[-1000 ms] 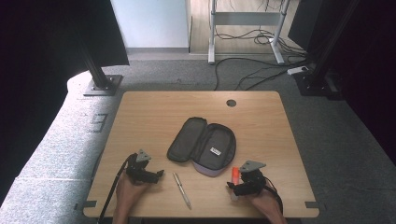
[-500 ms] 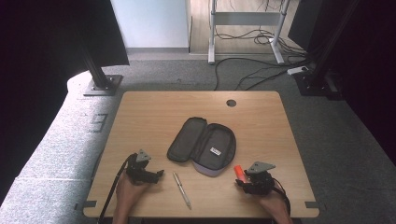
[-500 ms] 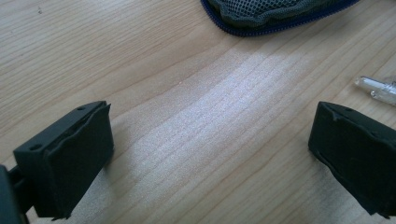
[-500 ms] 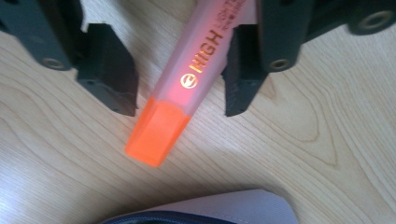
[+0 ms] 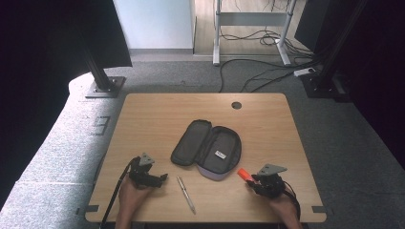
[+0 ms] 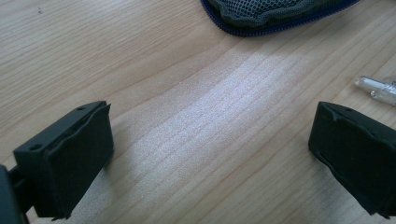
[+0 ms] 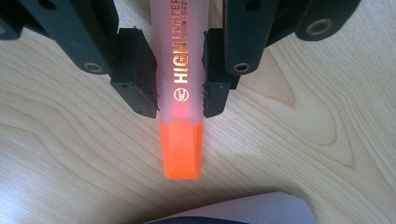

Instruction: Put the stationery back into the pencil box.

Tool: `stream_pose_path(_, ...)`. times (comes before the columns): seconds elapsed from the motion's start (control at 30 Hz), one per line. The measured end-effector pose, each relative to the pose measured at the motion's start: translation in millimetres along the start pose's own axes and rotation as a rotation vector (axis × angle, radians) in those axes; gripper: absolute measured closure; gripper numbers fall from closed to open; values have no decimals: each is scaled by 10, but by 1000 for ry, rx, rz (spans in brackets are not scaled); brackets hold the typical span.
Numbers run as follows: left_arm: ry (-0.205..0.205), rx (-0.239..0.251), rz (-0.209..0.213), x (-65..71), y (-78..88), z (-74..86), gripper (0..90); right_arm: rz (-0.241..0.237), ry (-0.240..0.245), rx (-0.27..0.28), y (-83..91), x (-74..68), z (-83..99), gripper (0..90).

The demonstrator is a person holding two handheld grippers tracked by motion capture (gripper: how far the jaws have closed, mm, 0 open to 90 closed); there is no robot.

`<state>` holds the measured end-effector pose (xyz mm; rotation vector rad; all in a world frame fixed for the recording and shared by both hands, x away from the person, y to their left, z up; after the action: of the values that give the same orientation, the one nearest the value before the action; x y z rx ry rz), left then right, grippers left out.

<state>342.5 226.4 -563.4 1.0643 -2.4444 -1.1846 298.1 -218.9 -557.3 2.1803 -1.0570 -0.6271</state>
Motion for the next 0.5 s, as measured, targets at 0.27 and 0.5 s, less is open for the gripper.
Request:
stream_pose_path(0.27,0,0,0,0,0,0,0,12,-4,12,27,26,-9,657)
stream_pose_path(0.5,0,0,0,0,0,0,0,15,-9,35,120,61,-28,657)
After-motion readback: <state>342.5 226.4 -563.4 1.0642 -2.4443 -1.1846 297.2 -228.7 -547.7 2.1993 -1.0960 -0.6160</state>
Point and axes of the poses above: each handheld gripper's, and its own axes: y roughly backward along the jaws, z roughly out of its underside, x roughly to its right, the point moved 2 cm from there along -y, roughly forward along the jaws, and after that the axes turned 10 degrees about -y, right-handed, at the moved point
